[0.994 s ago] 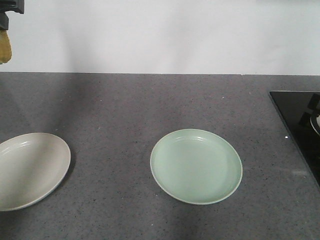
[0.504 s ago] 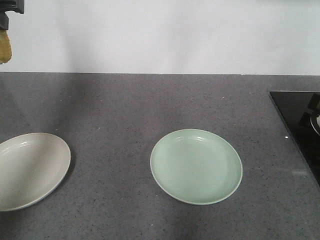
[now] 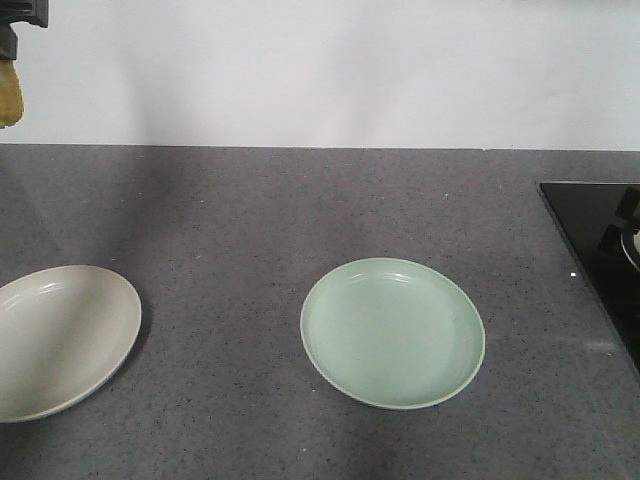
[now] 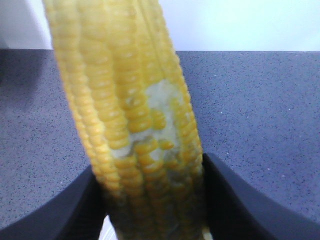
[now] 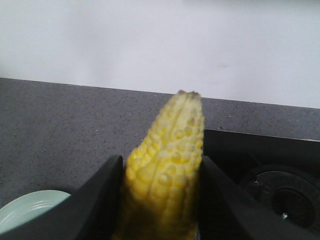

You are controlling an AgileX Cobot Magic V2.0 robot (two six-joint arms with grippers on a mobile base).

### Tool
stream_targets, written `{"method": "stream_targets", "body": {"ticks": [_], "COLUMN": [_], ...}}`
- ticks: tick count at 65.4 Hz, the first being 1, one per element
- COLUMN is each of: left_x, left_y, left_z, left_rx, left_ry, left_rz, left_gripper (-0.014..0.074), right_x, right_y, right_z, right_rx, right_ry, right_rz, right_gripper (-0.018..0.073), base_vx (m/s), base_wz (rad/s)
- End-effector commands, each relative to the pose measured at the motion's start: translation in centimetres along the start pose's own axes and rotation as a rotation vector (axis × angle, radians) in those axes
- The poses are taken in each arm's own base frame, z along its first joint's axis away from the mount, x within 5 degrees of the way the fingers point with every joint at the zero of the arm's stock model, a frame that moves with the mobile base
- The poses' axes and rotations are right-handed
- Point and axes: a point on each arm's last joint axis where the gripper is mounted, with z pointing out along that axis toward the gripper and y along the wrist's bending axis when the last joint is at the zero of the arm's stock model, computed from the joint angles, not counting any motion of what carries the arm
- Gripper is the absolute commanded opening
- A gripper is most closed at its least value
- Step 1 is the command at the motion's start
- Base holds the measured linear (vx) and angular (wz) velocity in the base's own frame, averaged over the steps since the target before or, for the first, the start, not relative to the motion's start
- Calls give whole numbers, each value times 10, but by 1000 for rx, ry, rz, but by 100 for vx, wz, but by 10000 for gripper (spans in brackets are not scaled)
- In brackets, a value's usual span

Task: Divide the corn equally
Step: 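Approach the empty plates and stop the base in front of them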

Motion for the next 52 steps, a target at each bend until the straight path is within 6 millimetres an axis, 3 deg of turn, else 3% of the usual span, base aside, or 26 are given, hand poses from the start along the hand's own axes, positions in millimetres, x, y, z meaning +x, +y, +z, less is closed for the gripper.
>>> {"method": "stream_targets", "body": {"ticks": [1,52], "left_x": [-9,-9], "left_y": [8,8], "left_z": [-25,-25], "left_rx": [5,5], "left_ry": [-122,-122], "left_rz": [-19,-19], "left_gripper": [128,128], "right_x": [-12,-12], "right_y": [1,1], "right_z": [-13,-13], "right_rx": [21,20], "right_ry": [-111,-111], "right_rz": [-2,-2], "right_gripper": [62,62], "base_vx": [0,0], "base_wz": [0,0]}}
